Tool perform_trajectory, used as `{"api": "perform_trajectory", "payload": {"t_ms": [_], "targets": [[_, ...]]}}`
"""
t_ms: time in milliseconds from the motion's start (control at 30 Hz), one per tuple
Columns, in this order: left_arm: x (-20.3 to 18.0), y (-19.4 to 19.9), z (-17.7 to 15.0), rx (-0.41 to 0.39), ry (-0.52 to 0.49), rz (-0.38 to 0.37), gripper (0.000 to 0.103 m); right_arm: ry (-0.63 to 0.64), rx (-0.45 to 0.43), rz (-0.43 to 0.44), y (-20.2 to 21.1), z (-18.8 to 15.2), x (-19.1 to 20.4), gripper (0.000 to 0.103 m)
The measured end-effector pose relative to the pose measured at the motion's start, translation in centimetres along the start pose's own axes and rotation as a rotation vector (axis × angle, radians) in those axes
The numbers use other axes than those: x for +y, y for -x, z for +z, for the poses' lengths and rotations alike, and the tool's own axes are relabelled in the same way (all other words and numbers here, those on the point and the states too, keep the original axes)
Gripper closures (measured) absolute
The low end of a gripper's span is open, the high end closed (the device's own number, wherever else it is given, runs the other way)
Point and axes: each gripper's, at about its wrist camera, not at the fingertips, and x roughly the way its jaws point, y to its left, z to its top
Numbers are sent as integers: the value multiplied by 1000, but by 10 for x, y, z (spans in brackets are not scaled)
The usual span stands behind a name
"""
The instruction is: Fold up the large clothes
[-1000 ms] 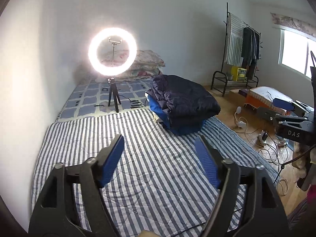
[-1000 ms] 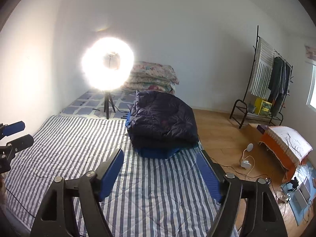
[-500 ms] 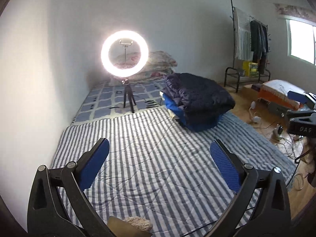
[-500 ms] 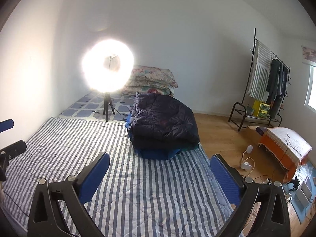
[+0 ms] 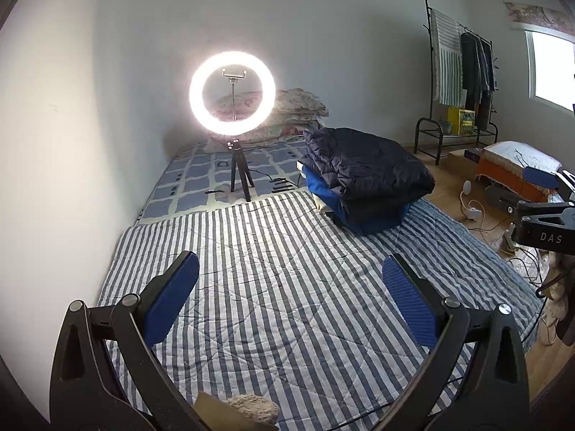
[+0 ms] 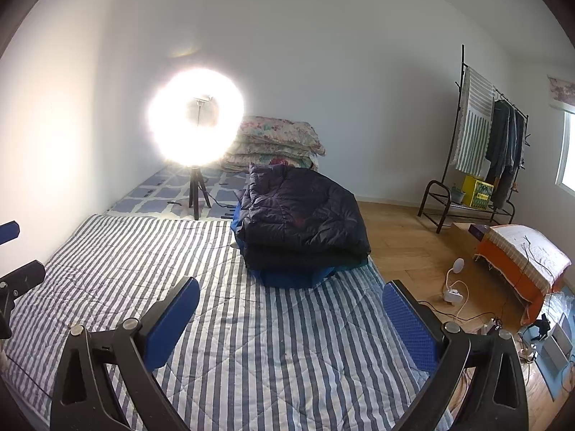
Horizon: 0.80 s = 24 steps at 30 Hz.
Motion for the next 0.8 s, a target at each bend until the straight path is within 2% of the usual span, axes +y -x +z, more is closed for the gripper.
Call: {"api": "perform_trajectory", "payload": {"t_ms": [800], "targets": [[-11,-8,-5,33,-7,-35,0,-2,5,-19,-2,-5,-5,0]]}}
